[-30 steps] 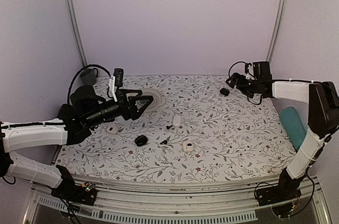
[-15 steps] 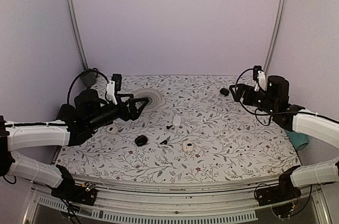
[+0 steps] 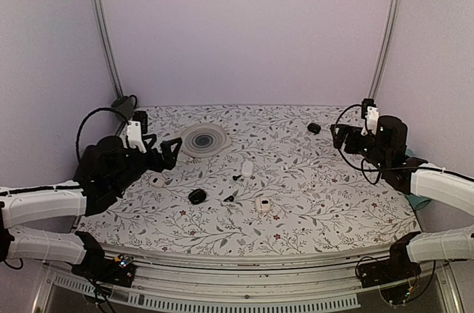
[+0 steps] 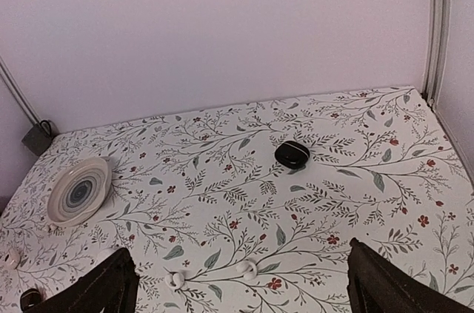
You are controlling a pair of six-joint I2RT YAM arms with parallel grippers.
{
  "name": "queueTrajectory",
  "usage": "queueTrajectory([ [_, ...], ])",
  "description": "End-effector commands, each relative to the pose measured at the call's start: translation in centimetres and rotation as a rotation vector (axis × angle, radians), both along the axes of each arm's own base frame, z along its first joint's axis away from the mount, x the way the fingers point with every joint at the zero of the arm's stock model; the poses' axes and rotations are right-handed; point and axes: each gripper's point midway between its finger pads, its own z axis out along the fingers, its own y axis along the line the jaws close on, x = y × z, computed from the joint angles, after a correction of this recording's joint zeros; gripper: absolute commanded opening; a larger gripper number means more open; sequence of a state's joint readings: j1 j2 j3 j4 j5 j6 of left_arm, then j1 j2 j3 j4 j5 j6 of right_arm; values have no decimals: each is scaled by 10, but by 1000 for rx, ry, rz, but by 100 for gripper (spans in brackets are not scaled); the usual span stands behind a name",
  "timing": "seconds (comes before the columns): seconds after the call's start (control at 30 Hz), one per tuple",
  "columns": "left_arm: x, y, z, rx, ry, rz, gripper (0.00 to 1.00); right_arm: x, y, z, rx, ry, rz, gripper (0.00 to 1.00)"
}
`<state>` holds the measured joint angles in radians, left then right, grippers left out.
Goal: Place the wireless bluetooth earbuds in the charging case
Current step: Reset both arms
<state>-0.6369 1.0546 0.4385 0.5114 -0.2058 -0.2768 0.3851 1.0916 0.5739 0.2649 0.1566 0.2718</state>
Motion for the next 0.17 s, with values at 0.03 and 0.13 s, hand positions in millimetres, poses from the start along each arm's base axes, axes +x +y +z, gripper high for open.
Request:
queueTrajectory([
  [0.03,-3,16,8,-16,-45,41,96,3,2,14,38,-48,-4,99],
  [0.13,-7,14,9,-33,-45,15,96,5,3,16,50,-44,-2,99],
])
